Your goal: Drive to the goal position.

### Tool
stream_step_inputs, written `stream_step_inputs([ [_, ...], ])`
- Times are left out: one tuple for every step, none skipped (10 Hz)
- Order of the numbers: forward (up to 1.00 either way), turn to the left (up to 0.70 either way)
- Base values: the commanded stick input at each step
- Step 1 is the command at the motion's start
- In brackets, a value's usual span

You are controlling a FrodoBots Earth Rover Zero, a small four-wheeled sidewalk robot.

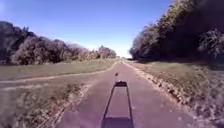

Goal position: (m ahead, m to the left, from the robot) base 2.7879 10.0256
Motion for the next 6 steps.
stream_step_inputs([
  [0.85, 0.0],
  [0.85, 0.06],
  [0.85, 0.14],
  [0.85, 0.22],
  [0.85, 0.34],
  [0.85, 0.23],
])
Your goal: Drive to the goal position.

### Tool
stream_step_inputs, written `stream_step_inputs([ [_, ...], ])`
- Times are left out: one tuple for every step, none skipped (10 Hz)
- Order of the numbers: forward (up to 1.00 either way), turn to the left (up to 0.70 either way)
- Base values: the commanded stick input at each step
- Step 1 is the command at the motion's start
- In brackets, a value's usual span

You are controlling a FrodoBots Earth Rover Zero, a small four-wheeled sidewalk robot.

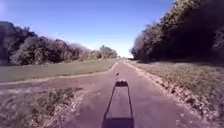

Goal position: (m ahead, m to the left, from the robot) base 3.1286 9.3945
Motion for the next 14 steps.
stream_step_inputs([
  [0.85, 0.12],
  [0.85, 0.03],
  [0.85, 0.0],
  [0.85, 0.0],
  [0.85, 0.0],
  [0.85, 0.0],
  [0.85, 0.0],
  [0.85, 0.0],
  [0.85, 0.0],
  [0.85, 0.0],
  [0.85, 0.0],
  [0.85, 0.0],
  [0.85, 0.0],
  [0.85, 0.07],
])
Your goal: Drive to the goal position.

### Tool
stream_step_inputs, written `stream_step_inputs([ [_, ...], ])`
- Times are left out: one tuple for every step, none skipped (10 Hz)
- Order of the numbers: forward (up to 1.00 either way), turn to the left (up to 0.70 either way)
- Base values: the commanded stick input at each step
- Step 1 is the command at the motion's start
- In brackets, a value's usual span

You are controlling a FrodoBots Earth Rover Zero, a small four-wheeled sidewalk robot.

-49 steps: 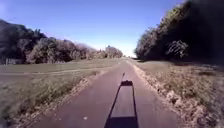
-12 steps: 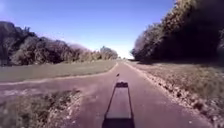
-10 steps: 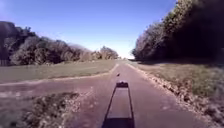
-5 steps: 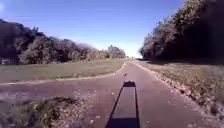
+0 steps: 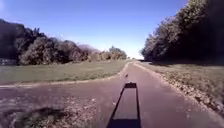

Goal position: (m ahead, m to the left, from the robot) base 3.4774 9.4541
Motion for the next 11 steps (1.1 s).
stream_step_inputs([
  [0.85, 0.27],
  [0.85, 0.34],
  [0.85, 0.34],
  [0.85, 0.34],
  [0.85, 0.34],
  [0.85, 0.34],
  [0.85, 0.34],
  [0.85, 0.34],
  [0.85, 0.34],
  [0.85, 0.34],
  [0.85, 0.34],
])
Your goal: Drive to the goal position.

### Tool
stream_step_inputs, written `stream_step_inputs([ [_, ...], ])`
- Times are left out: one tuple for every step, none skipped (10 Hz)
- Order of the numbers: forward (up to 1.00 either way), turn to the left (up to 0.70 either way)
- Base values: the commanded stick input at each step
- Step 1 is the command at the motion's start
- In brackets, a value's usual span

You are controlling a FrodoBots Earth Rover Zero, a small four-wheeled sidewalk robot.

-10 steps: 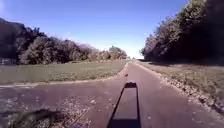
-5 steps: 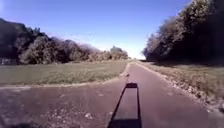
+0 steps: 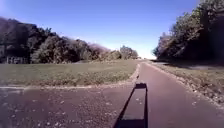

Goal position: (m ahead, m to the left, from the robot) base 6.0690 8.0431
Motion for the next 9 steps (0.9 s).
stream_step_inputs([
  [0.85, 0.34],
  [0.85, 0.34],
  [0.0, 0.85],
  [0.0, 0.85],
  [0.0, 0.85],
  [0.0, 0.85],
  [0.0, 0.85],
  [0.0, 0.85],
  [0.0, 0.85],
])
